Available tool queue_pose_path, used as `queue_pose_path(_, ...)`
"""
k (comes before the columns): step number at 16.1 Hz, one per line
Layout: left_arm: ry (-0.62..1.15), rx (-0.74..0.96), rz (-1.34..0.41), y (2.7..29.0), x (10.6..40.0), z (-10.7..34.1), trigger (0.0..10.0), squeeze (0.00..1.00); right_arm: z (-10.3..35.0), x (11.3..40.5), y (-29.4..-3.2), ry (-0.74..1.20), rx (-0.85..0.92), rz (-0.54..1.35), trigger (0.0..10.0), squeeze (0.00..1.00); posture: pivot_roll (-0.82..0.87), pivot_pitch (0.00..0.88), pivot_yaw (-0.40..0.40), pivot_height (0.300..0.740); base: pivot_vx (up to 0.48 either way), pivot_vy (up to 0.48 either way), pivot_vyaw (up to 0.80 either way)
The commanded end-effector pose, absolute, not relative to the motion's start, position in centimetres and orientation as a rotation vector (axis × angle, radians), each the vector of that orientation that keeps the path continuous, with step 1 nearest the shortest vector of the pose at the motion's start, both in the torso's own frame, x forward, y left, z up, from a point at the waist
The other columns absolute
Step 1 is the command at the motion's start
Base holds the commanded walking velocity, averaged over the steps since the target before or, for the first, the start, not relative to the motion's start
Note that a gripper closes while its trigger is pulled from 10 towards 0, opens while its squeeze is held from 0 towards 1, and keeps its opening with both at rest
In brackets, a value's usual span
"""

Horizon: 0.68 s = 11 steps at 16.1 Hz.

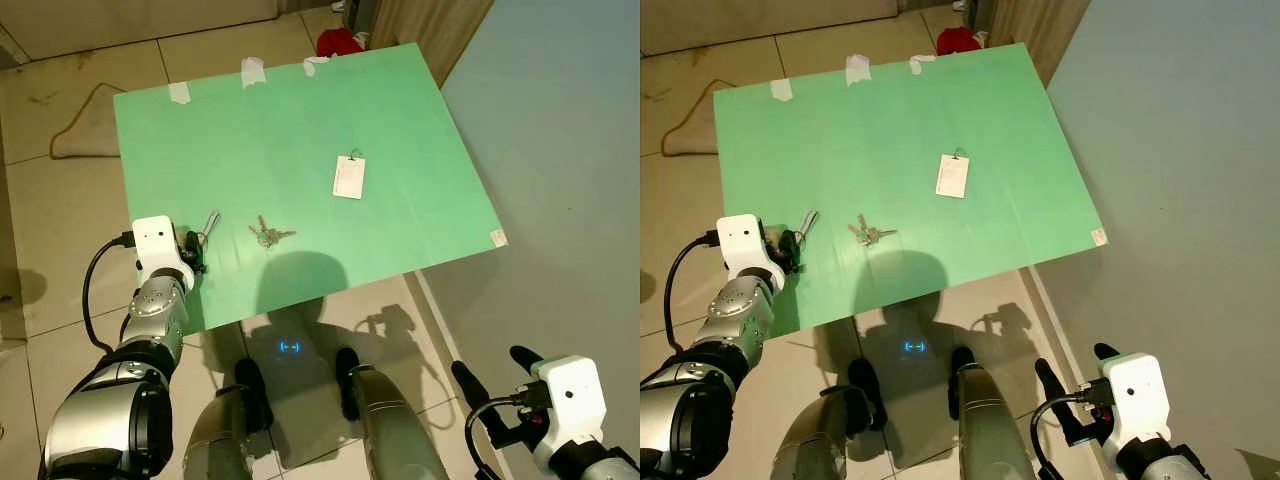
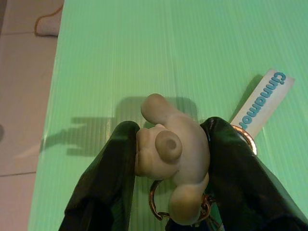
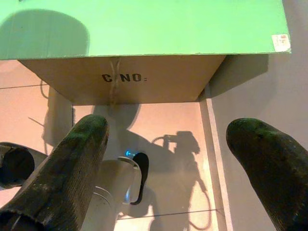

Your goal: Hang keys on a hook

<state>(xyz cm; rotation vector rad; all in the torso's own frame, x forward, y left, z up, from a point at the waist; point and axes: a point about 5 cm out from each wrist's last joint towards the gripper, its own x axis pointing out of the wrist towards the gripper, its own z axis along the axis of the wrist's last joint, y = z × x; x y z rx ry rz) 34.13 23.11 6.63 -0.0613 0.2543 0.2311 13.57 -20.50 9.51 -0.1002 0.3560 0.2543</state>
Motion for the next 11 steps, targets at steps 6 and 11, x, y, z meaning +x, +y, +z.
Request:
queue_pose_path(6,0.359,-0.1,0.112,20.7,33.0,4.1,0.0,0.0,8.1,14.1,-20.2,0.392,-0.079,0.236,10.0,0.0,-0.47,0.392,-0.042,0.74,0.0,0.0,0.0)
queue_pose_path(11,0.248,-0.143,-0.005,18.7,34.7,6.3,0.0,0.0,7.3,15.8,-19.0,0.362,-0.05,0.261,10.0,0.0,-0.4,0.34,-0.012,0.74,0.0,0.0,0.0)
